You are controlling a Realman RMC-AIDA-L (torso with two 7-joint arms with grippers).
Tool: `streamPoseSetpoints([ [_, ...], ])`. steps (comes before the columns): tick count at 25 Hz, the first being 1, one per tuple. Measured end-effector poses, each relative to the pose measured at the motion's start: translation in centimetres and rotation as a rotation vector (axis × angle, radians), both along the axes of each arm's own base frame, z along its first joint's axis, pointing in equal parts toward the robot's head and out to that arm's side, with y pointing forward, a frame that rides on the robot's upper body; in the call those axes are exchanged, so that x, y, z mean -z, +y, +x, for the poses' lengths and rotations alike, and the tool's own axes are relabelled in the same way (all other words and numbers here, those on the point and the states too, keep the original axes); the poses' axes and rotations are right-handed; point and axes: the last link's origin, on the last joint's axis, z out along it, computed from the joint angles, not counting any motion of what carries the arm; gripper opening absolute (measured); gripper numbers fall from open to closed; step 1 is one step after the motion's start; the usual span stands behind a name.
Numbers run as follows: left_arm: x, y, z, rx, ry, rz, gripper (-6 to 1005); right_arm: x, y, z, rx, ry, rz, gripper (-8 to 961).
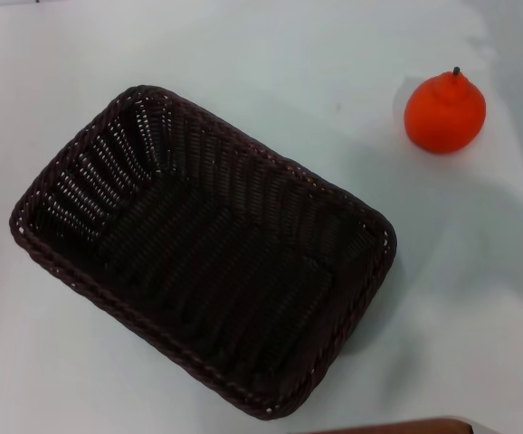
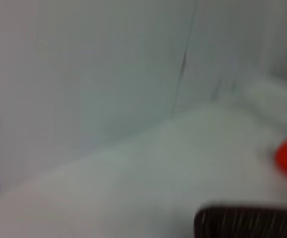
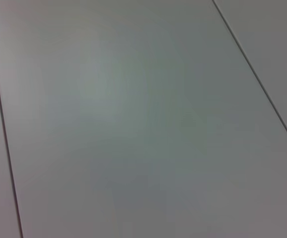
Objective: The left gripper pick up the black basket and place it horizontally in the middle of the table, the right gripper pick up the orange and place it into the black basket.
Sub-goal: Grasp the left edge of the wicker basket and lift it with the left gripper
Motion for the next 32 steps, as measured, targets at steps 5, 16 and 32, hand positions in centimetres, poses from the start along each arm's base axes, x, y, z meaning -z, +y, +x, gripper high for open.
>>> streamPoseSetpoints([
  [5,2.5,1.2,2.8,-0.043,0.162,-0.071,660,0.1,0.2,-0.1,0.002,-0.002,-0.01,913],
  [16,8.5,3.7,3.6,-0.116,0.265,-0.183,671,0.6,0.0,0.5,0.032,0.01,-0.03,910],
  [32,12.7,6.0,2.4,-0.141,0.323,-0.22,672,0.8,0.4,0.3,0.034,0.014,-0.038,905],
])
